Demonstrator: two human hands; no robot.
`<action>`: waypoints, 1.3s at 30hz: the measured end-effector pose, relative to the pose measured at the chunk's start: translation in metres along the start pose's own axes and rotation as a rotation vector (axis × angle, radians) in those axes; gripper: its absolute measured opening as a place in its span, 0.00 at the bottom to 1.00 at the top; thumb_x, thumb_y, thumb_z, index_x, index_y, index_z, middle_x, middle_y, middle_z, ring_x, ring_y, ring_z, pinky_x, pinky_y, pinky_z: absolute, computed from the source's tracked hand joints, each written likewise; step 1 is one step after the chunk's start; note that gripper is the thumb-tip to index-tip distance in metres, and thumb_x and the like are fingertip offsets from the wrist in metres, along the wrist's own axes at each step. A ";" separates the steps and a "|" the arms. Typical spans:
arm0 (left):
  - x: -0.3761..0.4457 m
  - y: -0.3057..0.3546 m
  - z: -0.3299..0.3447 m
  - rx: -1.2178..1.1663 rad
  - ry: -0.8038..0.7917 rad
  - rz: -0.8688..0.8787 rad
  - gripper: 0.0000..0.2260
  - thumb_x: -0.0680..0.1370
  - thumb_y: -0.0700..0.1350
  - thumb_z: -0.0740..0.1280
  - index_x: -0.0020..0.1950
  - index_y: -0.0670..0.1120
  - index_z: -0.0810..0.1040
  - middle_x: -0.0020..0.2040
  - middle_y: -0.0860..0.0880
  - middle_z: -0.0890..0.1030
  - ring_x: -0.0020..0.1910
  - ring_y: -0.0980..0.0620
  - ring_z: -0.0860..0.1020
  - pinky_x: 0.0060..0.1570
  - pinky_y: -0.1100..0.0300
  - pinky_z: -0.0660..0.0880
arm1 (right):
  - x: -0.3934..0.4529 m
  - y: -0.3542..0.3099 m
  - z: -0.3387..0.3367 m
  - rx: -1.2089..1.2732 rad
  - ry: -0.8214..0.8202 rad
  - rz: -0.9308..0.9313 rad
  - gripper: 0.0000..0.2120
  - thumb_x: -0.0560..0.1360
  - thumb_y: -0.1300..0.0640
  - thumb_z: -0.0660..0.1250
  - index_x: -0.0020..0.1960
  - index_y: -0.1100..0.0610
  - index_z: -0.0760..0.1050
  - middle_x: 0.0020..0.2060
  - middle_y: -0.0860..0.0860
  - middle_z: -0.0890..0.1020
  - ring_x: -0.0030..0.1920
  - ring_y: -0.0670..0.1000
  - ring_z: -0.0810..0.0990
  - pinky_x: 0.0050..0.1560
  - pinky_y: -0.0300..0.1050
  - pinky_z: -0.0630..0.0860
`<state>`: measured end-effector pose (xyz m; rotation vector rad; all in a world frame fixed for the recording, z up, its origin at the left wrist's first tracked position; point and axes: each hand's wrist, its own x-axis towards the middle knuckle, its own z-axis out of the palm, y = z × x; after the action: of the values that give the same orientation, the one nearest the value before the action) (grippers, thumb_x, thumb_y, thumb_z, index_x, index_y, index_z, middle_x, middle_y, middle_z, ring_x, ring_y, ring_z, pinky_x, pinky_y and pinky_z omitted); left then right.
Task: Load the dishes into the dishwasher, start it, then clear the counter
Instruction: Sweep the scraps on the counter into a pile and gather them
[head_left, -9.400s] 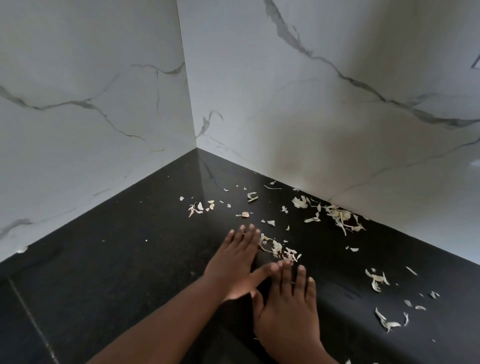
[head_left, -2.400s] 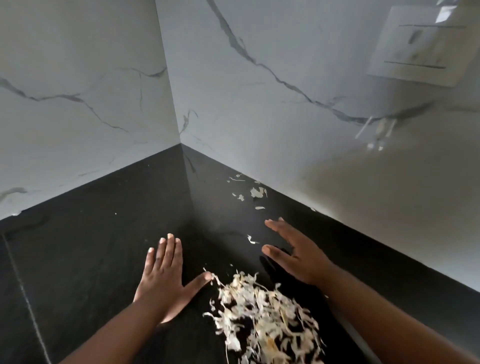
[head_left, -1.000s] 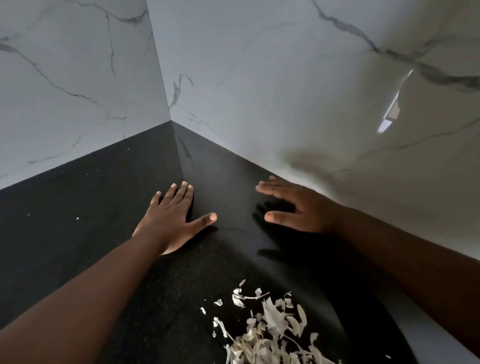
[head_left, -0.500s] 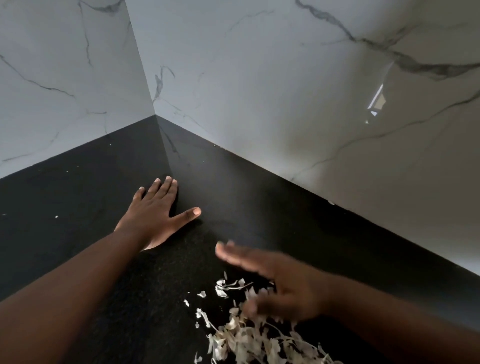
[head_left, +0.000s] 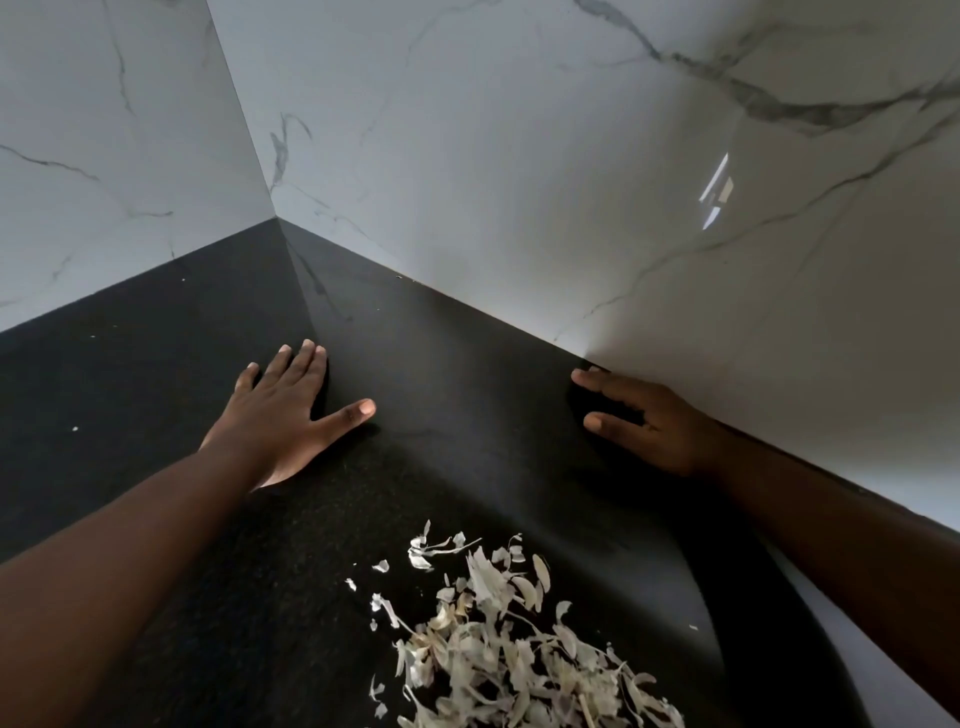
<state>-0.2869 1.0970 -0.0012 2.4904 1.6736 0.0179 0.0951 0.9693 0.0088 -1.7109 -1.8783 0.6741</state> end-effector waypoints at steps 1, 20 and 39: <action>-0.001 0.001 0.000 0.001 0.001 -0.001 0.54 0.62 0.81 0.33 0.80 0.49 0.43 0.79 0.52 0.42 0.77 0.55 0.39 0.76 0.50 0.41 | -0.009 -0.009 0.005 -0.002 -0.023 -0.011 0.36 0.70 0.29 0.62 0.72 0.44 0.62 0.71 0.43 0.66 0.74 0.40 0.59 0.76 0.52 0.57; -0.008 0.004 0.000 0.005 0.043 0.044 0.38 0.76 0.68 0.39 0.80 0.48 0.46 0.80 0.47 0.43 0.78 0.48 0.41 0.75 0.46 0.41 | -0.060 -0.130 0.092 0.114 -0.295 -0.019 0.33 0.75 0.33 0.51 0.71 0.52 0.71 0.73 0.49 0.69 0.75 0.44 0.59 0.75 0.46 0.53; -0.298 0.095 0.029 -0.492 -0.116 0.553 0.43 0.67 0.78 0.32 0.77 0.57 0.47 0.76 0.63 0.49 0.74 0.70 0.46 0.69 0.75 0.38 | -0.256 -0.222 0.113 0.056 0.233 0.014 0.14 0.74 0.38 0.64 0.57 0.40 0.77 0.50 0.37 0.82 0.53 0.39 0.79 0.58 0.45 0.75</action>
<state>-0.3105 0.7842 0.0019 2.4066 0.7687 0.2972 -0.1256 0.6931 0.0615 -1.6900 -1.6736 0.5037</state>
